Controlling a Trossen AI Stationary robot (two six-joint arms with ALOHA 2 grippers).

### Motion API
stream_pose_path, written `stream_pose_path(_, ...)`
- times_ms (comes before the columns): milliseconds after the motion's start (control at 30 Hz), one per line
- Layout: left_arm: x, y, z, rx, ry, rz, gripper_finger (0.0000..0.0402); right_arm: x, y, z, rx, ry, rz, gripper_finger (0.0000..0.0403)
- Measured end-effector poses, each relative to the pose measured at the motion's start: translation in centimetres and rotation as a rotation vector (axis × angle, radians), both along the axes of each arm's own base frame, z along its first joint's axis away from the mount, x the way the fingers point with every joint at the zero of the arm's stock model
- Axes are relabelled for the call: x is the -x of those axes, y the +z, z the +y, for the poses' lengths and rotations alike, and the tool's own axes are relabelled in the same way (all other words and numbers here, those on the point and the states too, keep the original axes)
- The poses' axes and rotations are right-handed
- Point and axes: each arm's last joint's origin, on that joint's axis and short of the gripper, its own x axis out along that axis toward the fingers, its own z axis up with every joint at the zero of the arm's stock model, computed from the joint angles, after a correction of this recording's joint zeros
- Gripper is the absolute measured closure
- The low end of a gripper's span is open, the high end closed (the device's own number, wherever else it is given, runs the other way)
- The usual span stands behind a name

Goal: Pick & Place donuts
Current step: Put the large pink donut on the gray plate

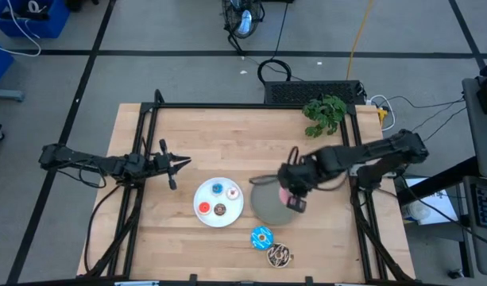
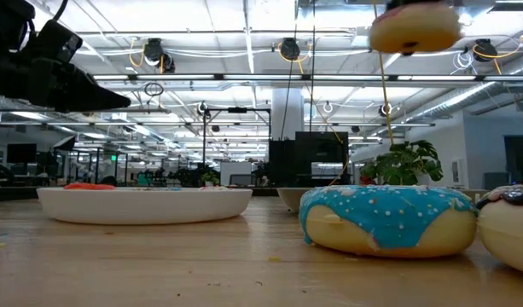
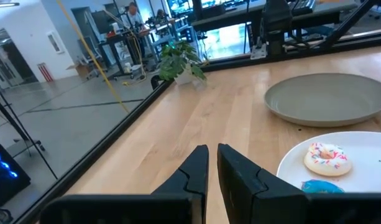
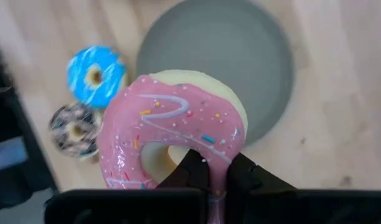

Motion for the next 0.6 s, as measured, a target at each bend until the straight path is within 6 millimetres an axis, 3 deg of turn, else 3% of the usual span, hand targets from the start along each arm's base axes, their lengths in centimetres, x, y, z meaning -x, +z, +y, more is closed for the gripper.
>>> stream_pose_path(267,0.0,0.0,0.0,-0.022,-0.002,0.005,0.036,-3.7,-3.1,-4.2,0.039,-0.019,0.041,0.0395)
stream_pose_path(600,0.0,0.0,0.0,-0.025,-0.003,0.006,0.036,-7.6,-10.2,-5.8,0.092,0.102,0.208,0.0395)
